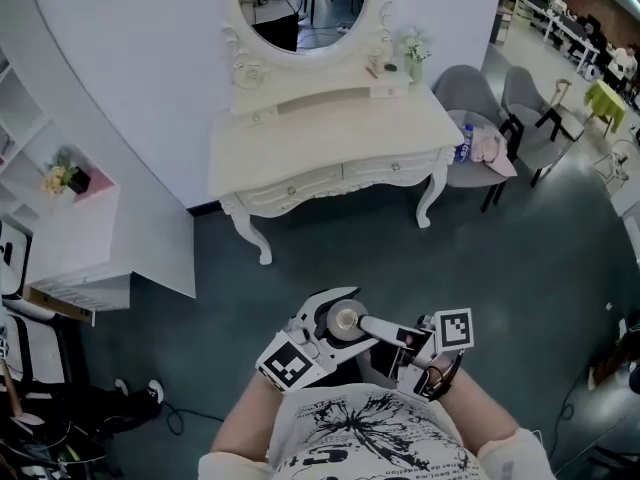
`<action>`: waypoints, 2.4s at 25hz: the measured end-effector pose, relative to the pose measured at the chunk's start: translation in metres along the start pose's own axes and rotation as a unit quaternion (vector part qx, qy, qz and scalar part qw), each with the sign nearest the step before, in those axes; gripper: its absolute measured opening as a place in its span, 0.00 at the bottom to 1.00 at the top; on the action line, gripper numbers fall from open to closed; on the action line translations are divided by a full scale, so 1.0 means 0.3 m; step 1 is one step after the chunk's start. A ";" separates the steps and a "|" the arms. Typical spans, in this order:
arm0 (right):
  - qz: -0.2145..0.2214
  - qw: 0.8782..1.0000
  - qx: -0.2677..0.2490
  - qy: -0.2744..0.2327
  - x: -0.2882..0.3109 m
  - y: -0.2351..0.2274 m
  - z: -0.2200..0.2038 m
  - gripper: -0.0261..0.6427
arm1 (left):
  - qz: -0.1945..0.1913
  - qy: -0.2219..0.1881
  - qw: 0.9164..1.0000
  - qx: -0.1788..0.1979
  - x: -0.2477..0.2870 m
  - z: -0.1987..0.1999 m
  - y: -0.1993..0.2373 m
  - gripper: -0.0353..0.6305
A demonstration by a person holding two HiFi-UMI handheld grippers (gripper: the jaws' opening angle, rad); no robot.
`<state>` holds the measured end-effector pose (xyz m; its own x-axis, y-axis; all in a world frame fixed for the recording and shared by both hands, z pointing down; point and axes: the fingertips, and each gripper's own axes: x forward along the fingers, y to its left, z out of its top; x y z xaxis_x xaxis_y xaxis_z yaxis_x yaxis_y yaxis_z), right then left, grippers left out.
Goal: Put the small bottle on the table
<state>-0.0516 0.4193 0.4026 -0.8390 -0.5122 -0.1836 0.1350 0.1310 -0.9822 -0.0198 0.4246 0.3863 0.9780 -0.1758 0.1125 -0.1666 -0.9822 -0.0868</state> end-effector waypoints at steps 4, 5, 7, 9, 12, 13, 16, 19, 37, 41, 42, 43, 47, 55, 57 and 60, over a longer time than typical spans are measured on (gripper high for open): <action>0.004 1.000 -0.004 -0.026 0.084 -0.016 0.171 0.59 | -0.016 -0.006 1.000 0.003 0.048 -0.003 0.181 0.58; 0.003 1.000 -0.005 -0.028 0.108 -0.018 0.219 0.59 | -0.020 -0.005 1.000 0.001 0.061 -0.003 0.231 0.58; -0.001 0.999 -0.008 -0.032 0.161 -0.022 0.317 0.59 | -0.027 -0.002 1.000 0.000 0.084 -0.005 0.339 0.58; -0.002 0.999 -0.011 -0.035 0.222 -0.027 0.413 0.59 | -0.032 -0.005 0.999 0.001 0.101 -0.002 0.449 0.58; -0.004 0.999 -0.017 -0.040 0.322 -0.039 0.554 0.59 | -0.033 -0.007 0.999 0.003 0.119 -0.004 0.622 0.58; -0.004 0.999 -0.019 -0.042 0.355 -0.044 0.601 0.59 | -0.033 -0.006 0.999 0.004 0.124 -0.007 0.678 0.58; -0.001 0.999 -0.020 -0.043 0.444 -0.062 0.723 0.59 | -0.035 -0.006 0.999 0.009 0.139 -0.012 0.829 0.58; 0.006 0.999 -0.021 -0.041 0.522 -0.078 0.817 0.59 | -0.034 -0.012 0.999 0.008 0.146 -0.012 0.951 0.58; 0.009 0.998 0.007 0.061 0.724 -0.196 1.413 0.59 | 0.071 0.009 0.997 -0.004 0.392 -0.096 1.562 0.58; 0.011 0.995 0.008 0.098 0.756 -0.191 1.586 0.59 | 0.106 0.005 0.994 -0.004 0.484 -0.078 1.719 0.58; 0.011 0.994 0.008 0.106 0.760 -0.194 1.626 0.59 | 0.114 0.001 0.993 -0.001 0.508 -0.074 1.754 0.58; 0.011 0.993 0.008 0.113 0.762 -0.201 1.663 0.59 | 0.123 -0.003 0.992 0.000 0.532 -0.074 1.786 0.58; 0.010 0.991 0.010 0.135 0.765 -0.238 1.781 0.59 | 0.141 0.014 0.990 -0.007 0.606 -0.124 1.881 0.58; 0.008 0.986 0.035 0.161 0.787 -0.363 1.893 0.59 | 0.170 0.021 0.985 -0.021 0.669 -0.234 1.998 0.58; 0.011 0.984 0.047 0.170 0.791 -0.409 1.903 0.59 | 0.166 0.034 0.985 -0.030 0.676 -0.284 2.013 0.58; 0.007 0.982 0.064 0.175 0.794 -0.483 1.923 0.59 | 0.157 0.047 0.985 -0.046 0.691 -0.364 2.036 0.58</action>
<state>0.0330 -0.2114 0.4776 -0.9637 -0.1844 -0.1932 0.1936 0.0161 -0.9809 0.0674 -0.2188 0.4648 0.8611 -0.4731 0.1860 -0.4742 -0.8794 -0.0413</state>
